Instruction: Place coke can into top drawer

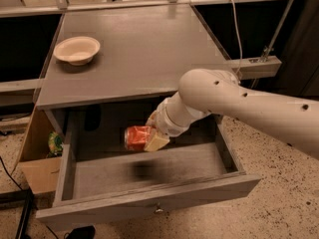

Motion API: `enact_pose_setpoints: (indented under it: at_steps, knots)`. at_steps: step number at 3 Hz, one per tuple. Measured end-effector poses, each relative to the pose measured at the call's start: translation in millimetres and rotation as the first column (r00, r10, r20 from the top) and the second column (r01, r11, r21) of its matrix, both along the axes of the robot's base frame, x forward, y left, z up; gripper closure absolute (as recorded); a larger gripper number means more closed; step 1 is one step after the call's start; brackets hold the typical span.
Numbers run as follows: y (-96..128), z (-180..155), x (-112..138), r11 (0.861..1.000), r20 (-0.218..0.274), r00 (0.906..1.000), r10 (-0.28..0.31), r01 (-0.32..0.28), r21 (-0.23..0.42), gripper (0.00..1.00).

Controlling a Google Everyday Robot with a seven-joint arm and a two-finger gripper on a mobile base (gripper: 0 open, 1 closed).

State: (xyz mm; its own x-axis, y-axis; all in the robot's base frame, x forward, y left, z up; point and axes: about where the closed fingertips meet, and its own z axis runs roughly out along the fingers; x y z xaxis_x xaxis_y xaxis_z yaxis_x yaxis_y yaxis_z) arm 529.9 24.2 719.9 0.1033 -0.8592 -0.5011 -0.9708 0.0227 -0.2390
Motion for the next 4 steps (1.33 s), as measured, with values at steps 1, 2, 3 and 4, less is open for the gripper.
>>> enact_pose_setpoints:
  at_steps: [1, 2, 3, 4]
  knots:
    - [-0.3, -1.1, 0.2, 1.000, -0.001, 1.0000, 0.000, 0.000, -0.001, 1.00]
    - [-9.6, -21.8, 7.4, 1.000, -0.012, 0.9999, 0.001, -0.001, 0.004, 1.00]
    - [-16.7, -37.6, 14.2, 1.000, -0.016, 0.9999, 0.003, -0.003, 0.008, 1.00]
    - [-25.1, -61.2, 19.8, 1.000, -0.036, 0.9994, 0.004, -0.004, -0.006, 1.00]
